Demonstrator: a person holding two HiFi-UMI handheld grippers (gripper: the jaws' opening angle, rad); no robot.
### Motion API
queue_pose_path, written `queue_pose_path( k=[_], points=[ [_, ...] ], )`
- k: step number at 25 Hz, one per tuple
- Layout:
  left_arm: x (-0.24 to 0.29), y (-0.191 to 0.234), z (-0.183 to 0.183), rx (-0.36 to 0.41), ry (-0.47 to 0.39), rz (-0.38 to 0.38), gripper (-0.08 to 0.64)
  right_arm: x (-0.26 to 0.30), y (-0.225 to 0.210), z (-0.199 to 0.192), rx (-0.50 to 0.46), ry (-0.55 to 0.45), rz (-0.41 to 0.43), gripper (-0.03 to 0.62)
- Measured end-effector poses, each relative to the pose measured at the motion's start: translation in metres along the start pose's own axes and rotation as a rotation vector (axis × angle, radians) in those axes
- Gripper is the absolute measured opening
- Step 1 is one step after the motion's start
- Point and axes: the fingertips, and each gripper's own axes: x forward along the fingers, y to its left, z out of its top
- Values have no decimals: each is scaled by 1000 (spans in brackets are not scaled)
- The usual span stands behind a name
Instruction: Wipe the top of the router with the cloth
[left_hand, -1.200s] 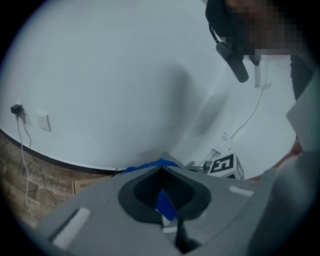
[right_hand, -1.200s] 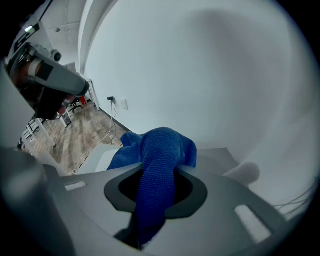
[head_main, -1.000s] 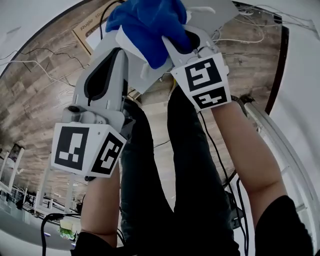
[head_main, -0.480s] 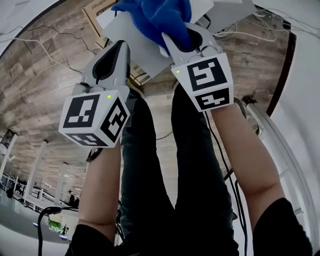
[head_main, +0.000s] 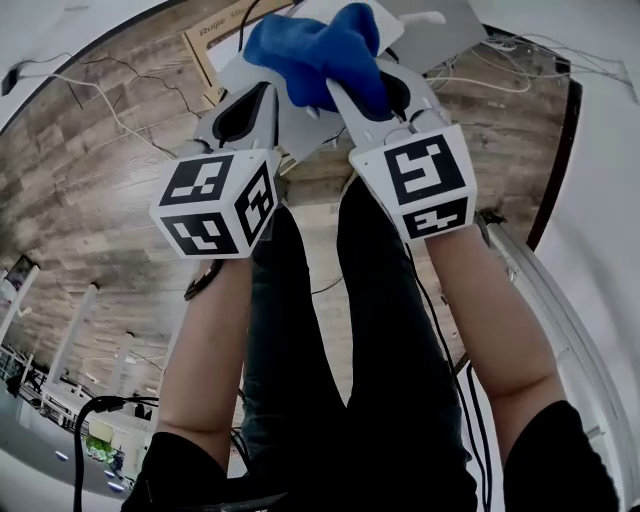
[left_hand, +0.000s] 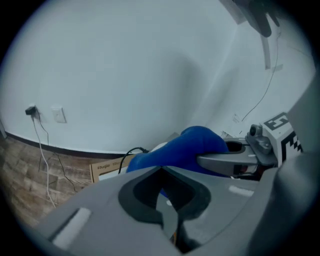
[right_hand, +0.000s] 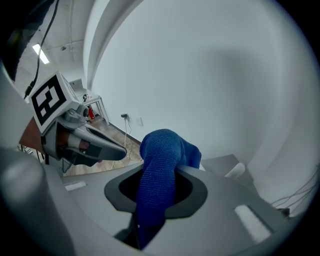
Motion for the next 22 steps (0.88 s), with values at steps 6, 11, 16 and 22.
queue_pose_path(
  k=[6, 11, 16, 22],
  points=[
    [-68, -58, 96, 69, -129, 58, 2, -98, -9, 88, -25, -114, 26, 107],
    [-132, -114, 152, 123, -219, 57, 2, -192, -2, 167, -82, -260, 13, 107],
    [-213, -181, 143, 182, -264, -19, 2, -299, 39, 181, -77, -372, -111, 107],
    [-412, -239, 35, 314, -379, -58, 0, -461, 208, 134, -21, -517, -205, 107]
  ],
)
